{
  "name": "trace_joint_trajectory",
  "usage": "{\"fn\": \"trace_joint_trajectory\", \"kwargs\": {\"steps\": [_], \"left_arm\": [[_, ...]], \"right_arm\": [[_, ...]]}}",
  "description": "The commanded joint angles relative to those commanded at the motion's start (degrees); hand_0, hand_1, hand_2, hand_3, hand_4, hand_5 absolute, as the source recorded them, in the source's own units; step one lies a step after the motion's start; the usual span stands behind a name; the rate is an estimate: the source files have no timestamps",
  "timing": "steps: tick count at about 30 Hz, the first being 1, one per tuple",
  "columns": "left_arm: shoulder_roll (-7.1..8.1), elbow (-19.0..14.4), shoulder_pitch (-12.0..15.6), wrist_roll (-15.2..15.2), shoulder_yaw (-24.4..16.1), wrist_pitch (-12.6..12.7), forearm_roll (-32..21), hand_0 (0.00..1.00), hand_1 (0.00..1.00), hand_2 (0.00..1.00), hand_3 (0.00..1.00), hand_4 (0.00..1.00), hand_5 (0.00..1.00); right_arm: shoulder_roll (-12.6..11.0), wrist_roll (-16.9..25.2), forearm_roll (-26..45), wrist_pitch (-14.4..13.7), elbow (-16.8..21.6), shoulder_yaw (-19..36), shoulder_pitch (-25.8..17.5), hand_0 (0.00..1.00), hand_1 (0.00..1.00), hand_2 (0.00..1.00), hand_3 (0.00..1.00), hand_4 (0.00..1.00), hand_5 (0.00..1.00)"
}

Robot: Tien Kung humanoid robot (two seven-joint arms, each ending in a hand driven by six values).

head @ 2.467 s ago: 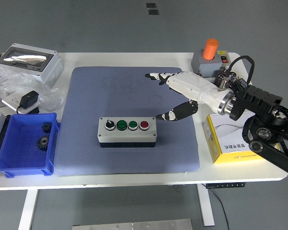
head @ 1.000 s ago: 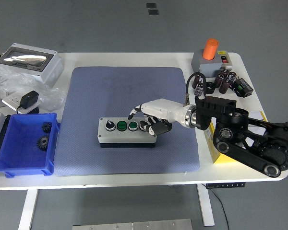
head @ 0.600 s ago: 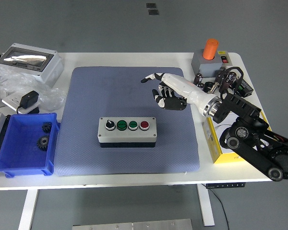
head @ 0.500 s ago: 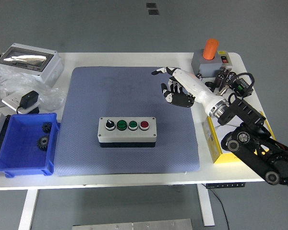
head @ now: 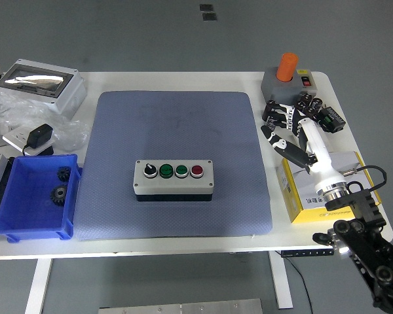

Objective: Pick up the button,place it on the desk,press the button,press the button

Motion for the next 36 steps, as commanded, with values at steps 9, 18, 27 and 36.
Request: {"fn": "trace_joint_trajectory", "kwargs": {"steps": [9,18,27,36], "left_arm": [[0.51,0.0,-0.11,0.12,-0.2,-0.38,0.5,0.683,0.667,0.653,0.748,0.846,0.753],[1.51,0.0,-1.48,0.18,0.39,-0.01,1.36,0.684,0.668,0.656,0.747,0.831,0.734],[2.14,0.0,-1.82,-0.3,2.35,0.73,-1.08,0.684,0.668,0.655,0.747,0.824,0.73],[1.93,0.0,-1.72,0.18,3.1,0.84,-2.03,0.682,0.665,0.655,0.747,0.797,0.711]], "right_arm": [[1.59,4.21,9.08,1.93,-0.32,-0.74,-2.33,0.842,0.841,0.858,0.851,0.92,0.804],[1.07,5.17,11.38,2.25,0.17,-0.1,-2.53,0.833,0.787,0.797,0.78,0.94,0.998],[0.63,5.49,13.07,2.25,0.89,2.0,-2.89,0.836,0.783,0.789,0.778,0.934,0.998],[0.42,5.54,14.76,2.45,0.56,3.25,-2.93,0.829,0.778,0.785,0.771,0.93,0.998]]}}
